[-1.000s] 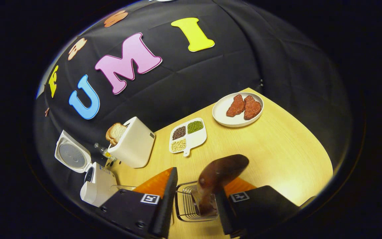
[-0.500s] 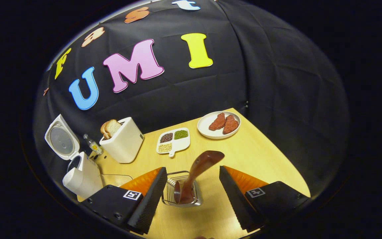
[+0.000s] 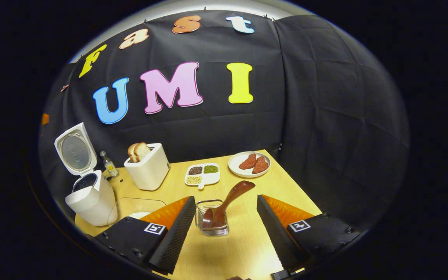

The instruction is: Close the left gripper, press the button to open the rice cooker; take a wooden spoon from the chopstick holder with the right hand, scoop a spoonful of rice and pour it into the rice cooker, then put the wooden spoon back into the chopstick holder.

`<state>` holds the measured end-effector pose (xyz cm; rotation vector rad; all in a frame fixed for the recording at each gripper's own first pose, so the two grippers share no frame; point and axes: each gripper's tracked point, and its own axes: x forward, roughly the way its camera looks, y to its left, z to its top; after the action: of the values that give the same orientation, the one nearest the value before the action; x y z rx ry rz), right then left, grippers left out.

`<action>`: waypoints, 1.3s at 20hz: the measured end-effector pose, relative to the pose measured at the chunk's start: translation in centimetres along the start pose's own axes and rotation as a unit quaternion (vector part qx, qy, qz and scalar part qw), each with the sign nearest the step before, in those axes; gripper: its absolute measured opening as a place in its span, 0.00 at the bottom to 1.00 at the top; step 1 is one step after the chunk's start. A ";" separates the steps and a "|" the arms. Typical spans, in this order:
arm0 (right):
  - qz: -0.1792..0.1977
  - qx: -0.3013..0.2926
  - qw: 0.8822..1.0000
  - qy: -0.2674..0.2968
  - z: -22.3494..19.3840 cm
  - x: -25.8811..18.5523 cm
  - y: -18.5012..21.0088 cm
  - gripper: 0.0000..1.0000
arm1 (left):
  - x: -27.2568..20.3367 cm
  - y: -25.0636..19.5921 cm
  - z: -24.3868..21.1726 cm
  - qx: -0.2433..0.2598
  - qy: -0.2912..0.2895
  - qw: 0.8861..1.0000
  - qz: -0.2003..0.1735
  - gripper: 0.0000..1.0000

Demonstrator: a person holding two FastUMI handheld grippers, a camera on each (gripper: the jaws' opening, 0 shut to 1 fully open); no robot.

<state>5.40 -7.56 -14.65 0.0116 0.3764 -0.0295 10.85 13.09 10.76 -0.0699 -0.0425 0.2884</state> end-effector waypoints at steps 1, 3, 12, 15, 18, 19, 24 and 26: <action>-0.001 -0.003 1.000 0.000 -0.1 -0.5 0.6 0.99 | 1.4 1.3 0.1 0.000 0.009 1.000 0.010 0.95; -0.005 -0.006 1.000 0.001 -0.2 -1.1 1.6 0.99 | 4.8 3.1 0.6 0.000 0.013 1.000 0.024 0.95; -0.013 -0.011 1.000 -0.003 0.6 -4.5 3.6 0.99 | 16.4 8.0 0.5 -0.047 0.049 0.998 0.019 0.95; -0.027 -0.006 1.000 -0.006 0.6 -5.5 2.7 0.99 | 19.4 7.8 -0.6 -0.061 0.079 0.995 0.013 0.95; -0.031 -0.003 0.999 -0.005 0.5 -6.4 2.3 0.99 | 21.7 7.2 -1.5 -0.037 0.092 0.995 0.014 0.95; -0.030 -0.006 1.000 -0.004 0.4 -6.6 2.1 0.99 | 22.4 7.3 -2.0 -0.024 0.101 0.994 0.017 0.95; -0.041 0.009 0.999 -0.009 0.4 -7.2 1.1 0.99 | 24.3 7.3 -3.6 0.022 0.125 0.990 0.066 0.95; -0.043 0.013 0.999 -0.010 0.2 -7.3 0.5 0.99 | 24.5 7.7 -4.7 0.014 0.138 0.986 0.091 0.95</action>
<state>-1.28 -6.88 -11.77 0.0213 0.3554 -0.1193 32.35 27.17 6.27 -0.0845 0.2446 0.4599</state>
